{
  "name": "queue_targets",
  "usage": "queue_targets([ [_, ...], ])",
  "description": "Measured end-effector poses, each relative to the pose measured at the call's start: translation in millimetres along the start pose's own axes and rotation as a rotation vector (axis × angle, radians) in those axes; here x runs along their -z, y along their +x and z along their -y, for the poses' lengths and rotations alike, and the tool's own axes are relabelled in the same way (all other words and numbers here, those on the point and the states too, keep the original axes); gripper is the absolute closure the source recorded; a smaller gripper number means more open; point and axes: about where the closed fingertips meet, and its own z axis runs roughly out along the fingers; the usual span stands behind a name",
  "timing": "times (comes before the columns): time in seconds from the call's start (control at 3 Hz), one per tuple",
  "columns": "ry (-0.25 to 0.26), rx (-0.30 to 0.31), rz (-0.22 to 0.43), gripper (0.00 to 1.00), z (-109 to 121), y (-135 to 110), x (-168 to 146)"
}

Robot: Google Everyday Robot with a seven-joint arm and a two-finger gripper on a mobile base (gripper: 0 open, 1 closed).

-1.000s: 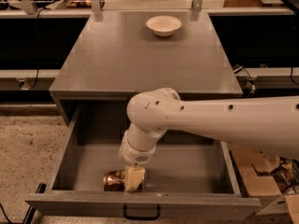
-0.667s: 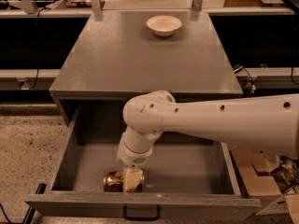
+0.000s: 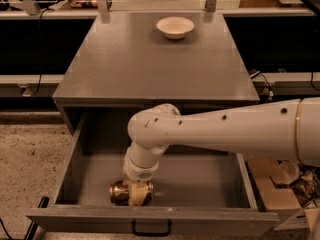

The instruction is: Pick orange can from top drawer and place on counter

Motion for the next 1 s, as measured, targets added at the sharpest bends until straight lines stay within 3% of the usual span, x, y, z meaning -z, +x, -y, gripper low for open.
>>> queue_targets([
  [0.33, -0.003, -0.005, 0.003, 0.4, 3.4, 0.5, -10.4],
  [0.67, 0.045, -0.003, 0.068, 0.58, 10.1, -9.4, 11.6],
  [1.0, 0.125, 0.015, 0.154, 0.82, 16.3, -18.6, 59.5],
])
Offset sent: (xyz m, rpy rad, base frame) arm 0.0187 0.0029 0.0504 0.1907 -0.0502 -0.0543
